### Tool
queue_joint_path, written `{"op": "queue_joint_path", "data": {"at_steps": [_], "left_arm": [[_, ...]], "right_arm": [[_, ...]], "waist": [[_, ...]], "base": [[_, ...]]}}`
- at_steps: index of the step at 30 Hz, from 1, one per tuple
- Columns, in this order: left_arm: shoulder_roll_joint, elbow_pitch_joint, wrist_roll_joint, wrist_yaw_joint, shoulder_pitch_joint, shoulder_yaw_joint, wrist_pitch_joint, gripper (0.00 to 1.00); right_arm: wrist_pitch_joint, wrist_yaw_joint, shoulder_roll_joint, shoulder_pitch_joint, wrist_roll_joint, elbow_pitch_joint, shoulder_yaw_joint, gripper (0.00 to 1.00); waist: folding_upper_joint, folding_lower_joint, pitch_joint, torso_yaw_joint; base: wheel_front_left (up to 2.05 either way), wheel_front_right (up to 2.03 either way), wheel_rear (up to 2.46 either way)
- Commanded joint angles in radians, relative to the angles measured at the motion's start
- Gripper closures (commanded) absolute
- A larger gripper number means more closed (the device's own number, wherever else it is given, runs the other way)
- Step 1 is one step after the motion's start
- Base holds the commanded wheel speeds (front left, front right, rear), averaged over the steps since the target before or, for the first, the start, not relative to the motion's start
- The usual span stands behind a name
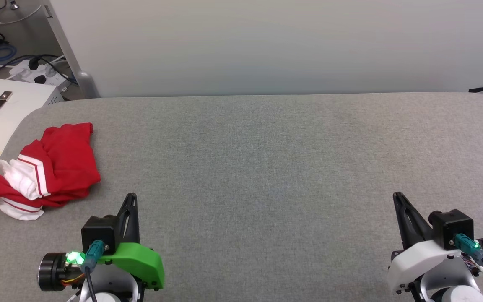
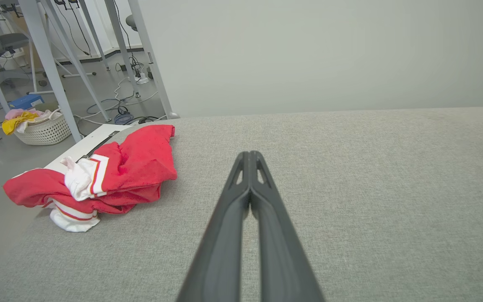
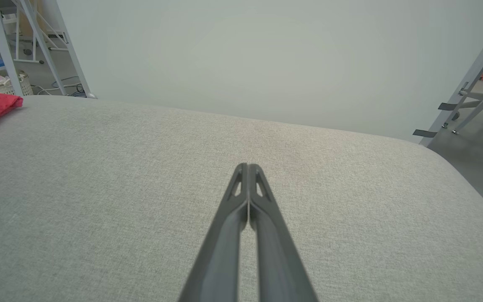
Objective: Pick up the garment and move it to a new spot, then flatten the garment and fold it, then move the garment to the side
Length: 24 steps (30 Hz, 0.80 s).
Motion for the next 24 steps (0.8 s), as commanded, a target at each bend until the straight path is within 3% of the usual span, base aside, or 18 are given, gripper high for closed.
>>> {"op": "queue_joint_path", "data": {"at_steps": [1,17,18,24], "left_arm": [[-0.004,-0.002,0.01,-0.004,-0.014,0.0,-0.001,1.0],[-0.004,-0.002,0.01,-0.004,-0.014,0.0,-0.001,1.0],[0.0,0.0,0.0,0.0,0.0,0.0,0.0,0.0],[0.0,-0.002,-0.003,0.005,0.0,-0.002,-0.006,0.0]], "right_arm": [[0.003,-0.001,0.001,-0.016,-0.01,0.002,-0.002,1.0],[0.003,-0.001,0.001,-0.016,-0.01,0.002,-0.002,1.0],[0.0,0.0,0.0,0.0,0.0,0.0,0.0,0.0],[-0.006,0.0,0.0,0.0,0.007,-0.002,-0.003,0.0]], "waist": [[0.0,0.0,0.0,0.0],[0.0,0.0,0.0,0.0],[0.0,0.0,0.0,0.0],[0.0,0.0,0.001,0.0]], "base": [[0.0,0.0,0.0],[0.0,0.0,0.0],[0.0,0.0,0.0],[0.0,0.0,0.0]]}}
